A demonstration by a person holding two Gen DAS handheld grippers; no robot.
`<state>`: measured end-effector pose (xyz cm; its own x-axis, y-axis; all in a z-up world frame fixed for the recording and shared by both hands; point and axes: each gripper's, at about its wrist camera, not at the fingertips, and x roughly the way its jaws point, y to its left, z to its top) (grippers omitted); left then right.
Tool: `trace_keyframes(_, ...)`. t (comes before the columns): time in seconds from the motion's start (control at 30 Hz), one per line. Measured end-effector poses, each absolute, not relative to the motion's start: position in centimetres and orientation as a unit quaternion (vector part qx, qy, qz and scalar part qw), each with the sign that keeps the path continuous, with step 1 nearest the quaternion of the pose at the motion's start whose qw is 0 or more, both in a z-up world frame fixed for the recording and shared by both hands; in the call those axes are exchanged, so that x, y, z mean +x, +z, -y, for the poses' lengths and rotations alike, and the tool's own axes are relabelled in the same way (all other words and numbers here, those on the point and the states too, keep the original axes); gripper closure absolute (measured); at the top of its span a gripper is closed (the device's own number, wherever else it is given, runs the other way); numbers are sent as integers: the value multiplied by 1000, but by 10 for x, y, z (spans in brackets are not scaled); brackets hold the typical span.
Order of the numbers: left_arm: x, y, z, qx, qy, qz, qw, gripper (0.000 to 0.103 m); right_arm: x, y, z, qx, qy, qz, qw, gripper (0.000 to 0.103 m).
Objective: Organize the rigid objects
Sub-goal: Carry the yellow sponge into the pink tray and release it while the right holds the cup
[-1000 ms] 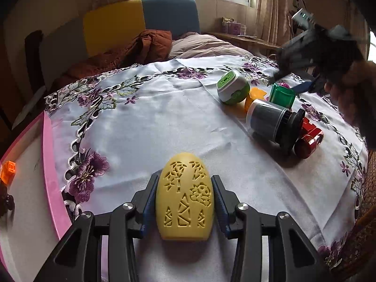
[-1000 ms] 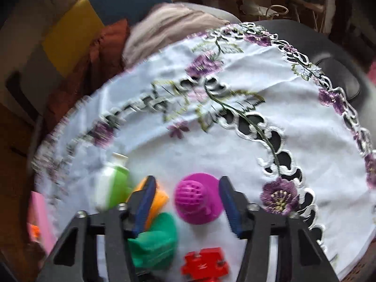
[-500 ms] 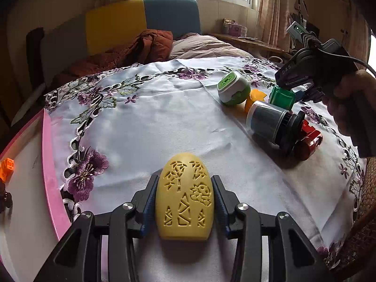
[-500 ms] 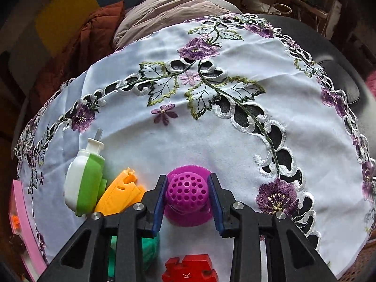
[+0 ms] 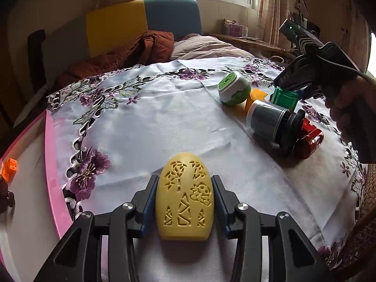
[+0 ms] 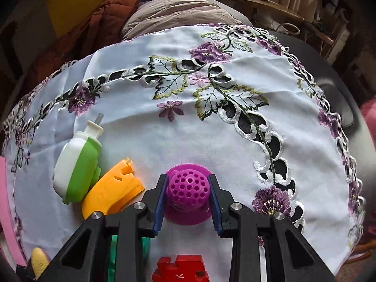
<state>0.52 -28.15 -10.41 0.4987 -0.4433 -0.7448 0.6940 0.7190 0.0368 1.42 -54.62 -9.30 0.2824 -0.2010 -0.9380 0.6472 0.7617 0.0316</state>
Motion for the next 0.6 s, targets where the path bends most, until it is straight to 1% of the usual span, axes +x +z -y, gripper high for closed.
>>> trace_keyframes(0.13, 6, -103, 281, 166, -336, -376, 847, 59, 12, -93, 549, 213, -274, -530, 774, 69)
trace_keyframes(0.33, 9, -97, 279, 153, -338, -400, 838, 59, 15, -93, 544, 182, -272, -534, 780, 70)
trace_keyframes(0.6, 7, -56, 247, 98, -342, -390, 849, 59, 16, -93, 541, 165, -273, -534, 783, 70)
